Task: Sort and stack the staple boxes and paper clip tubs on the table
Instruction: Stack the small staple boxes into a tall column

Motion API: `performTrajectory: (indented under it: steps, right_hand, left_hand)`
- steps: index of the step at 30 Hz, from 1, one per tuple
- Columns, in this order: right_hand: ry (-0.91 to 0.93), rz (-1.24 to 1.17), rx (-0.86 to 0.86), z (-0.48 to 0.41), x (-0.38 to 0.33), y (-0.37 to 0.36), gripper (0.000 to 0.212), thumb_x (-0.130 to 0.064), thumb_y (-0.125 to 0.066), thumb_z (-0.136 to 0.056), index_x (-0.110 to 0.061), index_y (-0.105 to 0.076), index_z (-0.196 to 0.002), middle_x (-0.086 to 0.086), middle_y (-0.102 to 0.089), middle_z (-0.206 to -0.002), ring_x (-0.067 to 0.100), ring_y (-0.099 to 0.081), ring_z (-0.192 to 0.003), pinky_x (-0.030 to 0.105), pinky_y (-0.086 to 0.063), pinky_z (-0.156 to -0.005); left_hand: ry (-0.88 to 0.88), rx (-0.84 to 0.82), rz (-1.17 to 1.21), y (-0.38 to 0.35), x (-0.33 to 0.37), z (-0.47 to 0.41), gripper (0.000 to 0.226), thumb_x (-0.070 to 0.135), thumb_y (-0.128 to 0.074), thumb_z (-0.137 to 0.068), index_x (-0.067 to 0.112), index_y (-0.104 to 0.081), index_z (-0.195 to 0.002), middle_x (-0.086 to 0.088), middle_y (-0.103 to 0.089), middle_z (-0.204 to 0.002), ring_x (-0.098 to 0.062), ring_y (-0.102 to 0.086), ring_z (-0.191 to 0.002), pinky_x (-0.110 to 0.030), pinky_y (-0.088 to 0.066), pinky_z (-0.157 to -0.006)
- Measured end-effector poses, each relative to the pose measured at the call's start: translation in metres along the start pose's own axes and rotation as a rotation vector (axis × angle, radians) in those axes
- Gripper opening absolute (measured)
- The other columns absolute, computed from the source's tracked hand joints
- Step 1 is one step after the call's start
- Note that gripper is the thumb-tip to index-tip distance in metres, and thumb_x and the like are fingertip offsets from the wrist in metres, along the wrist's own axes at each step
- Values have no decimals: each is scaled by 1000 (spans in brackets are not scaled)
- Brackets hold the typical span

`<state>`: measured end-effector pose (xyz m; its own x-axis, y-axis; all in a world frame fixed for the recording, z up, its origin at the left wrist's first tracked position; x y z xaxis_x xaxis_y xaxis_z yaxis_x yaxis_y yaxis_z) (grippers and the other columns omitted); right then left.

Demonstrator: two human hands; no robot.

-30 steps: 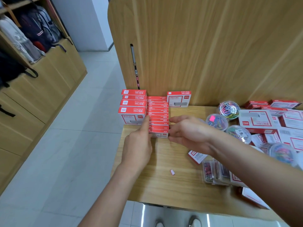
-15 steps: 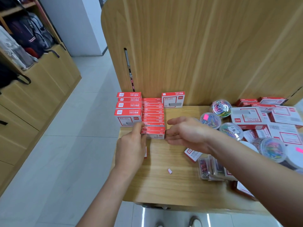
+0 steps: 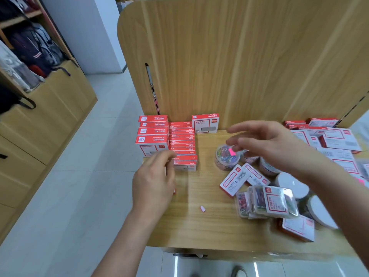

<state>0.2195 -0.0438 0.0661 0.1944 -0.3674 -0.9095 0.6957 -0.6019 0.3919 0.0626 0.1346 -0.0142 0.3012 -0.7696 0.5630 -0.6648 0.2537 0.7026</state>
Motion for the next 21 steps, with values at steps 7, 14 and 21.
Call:
performTrajectory:
  steps: [7, 14, 21]
  right_hand:
    - [132, 752, 172, 18, 40, 74, 27, -16, -64, -85, -27, -68, -109, -7, -71, -105, 9, -64, -84, 28, -46, -79]
    - [31, 857, 104, 8, 95, 133, 47, -17, -57, -90, -26, -48, -136, -1, -55, -135, 22, -50, -119, 22, -29, -85]
    - [28, 819, 12, -4, 128, 158, 62, -25, -67, -85, -23, -41, -141, 3, -46, -144, 22, -41, -131, 29, -30, -103]
  left_hand:
    - [-210, -190, 187, -15, 64, 8, 21, 9, -54, -84, 23, -68, -91, 12, -66, -84, -5, -60, -76, -29, -50, -67]
    - [-291, -314, 143, -55, 129, -19, 21, 14, -54, -82, 22, -70, -92, 7, -70, -90, -12, -63, -85, -29, -47, -74]
    - [-411, -554, -184, -132, 187, -62, 30, 29, -58, -87, 22, -62, -115, 2, -65, -117, -25, -54, -105, -33, -40, -93]
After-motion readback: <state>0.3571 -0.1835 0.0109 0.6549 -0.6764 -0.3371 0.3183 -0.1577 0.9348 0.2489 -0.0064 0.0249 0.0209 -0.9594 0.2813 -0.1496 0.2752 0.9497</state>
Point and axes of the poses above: each hand's wrist, its own z-axis away from the middle knuckle, its own y-axis out of the back of the hand, x = y × z, the point moved 1 cm from there along -z, towards the middle knuckle
